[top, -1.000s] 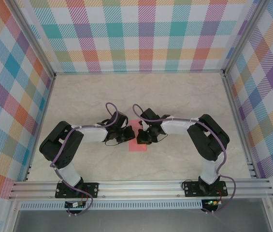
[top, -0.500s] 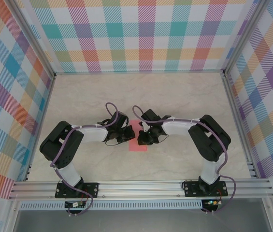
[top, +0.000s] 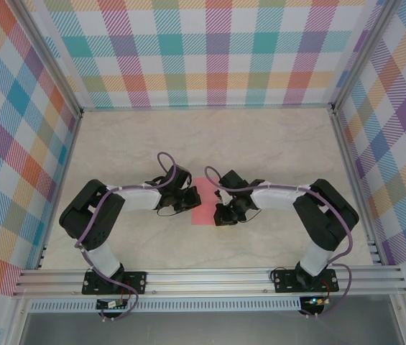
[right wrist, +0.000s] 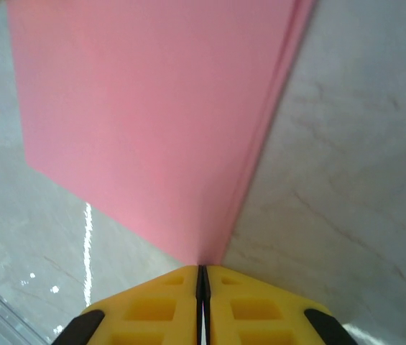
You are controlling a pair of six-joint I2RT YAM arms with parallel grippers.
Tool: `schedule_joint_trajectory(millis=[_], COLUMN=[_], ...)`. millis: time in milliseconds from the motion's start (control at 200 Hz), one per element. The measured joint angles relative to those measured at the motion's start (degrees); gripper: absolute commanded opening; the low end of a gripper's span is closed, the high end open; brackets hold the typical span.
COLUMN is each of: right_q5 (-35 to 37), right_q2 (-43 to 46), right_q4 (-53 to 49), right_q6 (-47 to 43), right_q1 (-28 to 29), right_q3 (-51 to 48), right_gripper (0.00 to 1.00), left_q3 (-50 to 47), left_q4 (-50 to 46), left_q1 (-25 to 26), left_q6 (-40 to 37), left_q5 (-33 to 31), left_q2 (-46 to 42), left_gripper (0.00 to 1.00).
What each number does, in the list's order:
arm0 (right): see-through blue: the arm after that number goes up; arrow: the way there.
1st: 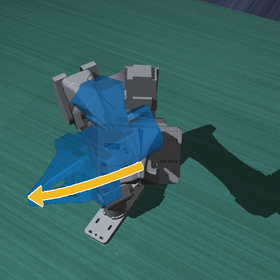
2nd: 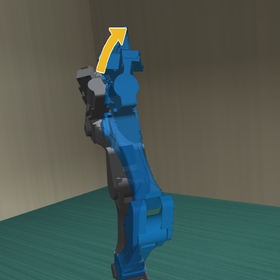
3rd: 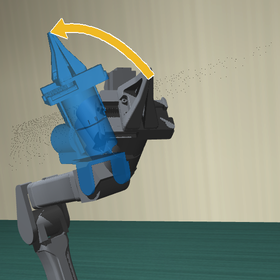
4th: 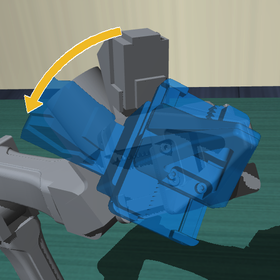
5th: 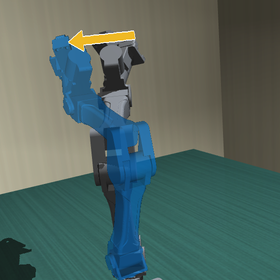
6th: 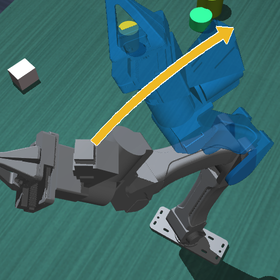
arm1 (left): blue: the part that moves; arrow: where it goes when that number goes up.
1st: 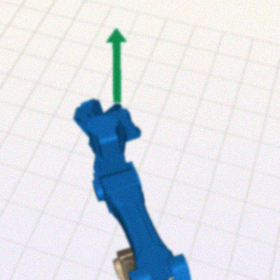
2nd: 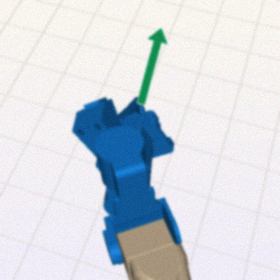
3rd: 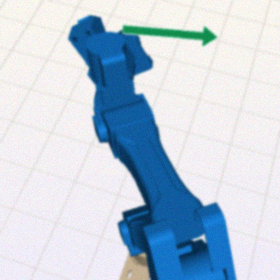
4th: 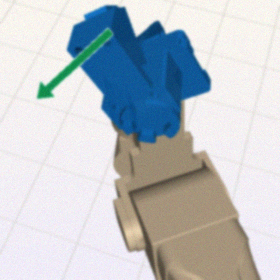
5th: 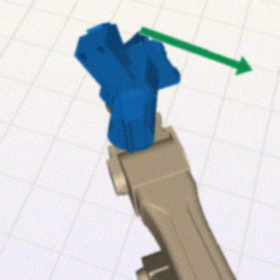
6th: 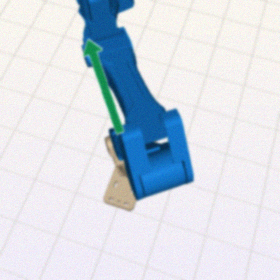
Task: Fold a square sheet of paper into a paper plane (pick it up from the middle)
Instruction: Fold the triangle a second time at the center of the table, then turn over the paper at the center of the table.
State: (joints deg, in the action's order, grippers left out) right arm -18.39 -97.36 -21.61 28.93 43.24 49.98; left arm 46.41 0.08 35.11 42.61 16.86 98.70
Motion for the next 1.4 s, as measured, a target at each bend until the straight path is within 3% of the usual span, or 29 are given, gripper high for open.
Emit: schedule_joint_trajectory(millis=[225,410,690,985,1180,1400], right_q5=[0.8,1.0,1.4,1.5,2.1,5.6], right_q2=[0.3,-5.6,-9.6,-3.0,2.3,5.8], right_q4=[-3.1,-0.2,0.9,6.0,3.5,2.8], right_q6=[-0.4,-0.5,-0.5,-0.2,0.2,3.7], right_q1=[0.0,0.0,0.0,0.0,0.0,-0.5], right_q3=[4.6,12.5,11.7,1.9,-2.9,-1.4], right_gripper=[0.11,0.11,0.11,0.11,0.11,0.12], left_q3=[0.4,0.4,0.4,0.3,0.3,1.5], left_q4=[0.0,0.2,0.3,0.3,0.3,-0.9], left_q1=[0.0,0.0,0.0,0.0,0.0,0.3], left_q6=[0.0,0.2,0.3,0.4,0.4,-0.1], left_q5=[0.2,0.4,0.4,0.2,0.3,0.5], left_q2=[0.4,0.6,0.6,0.5,0.4,0.4], left_gripper=[0.06,0.06,0.06,0.06,0.07,0.20])
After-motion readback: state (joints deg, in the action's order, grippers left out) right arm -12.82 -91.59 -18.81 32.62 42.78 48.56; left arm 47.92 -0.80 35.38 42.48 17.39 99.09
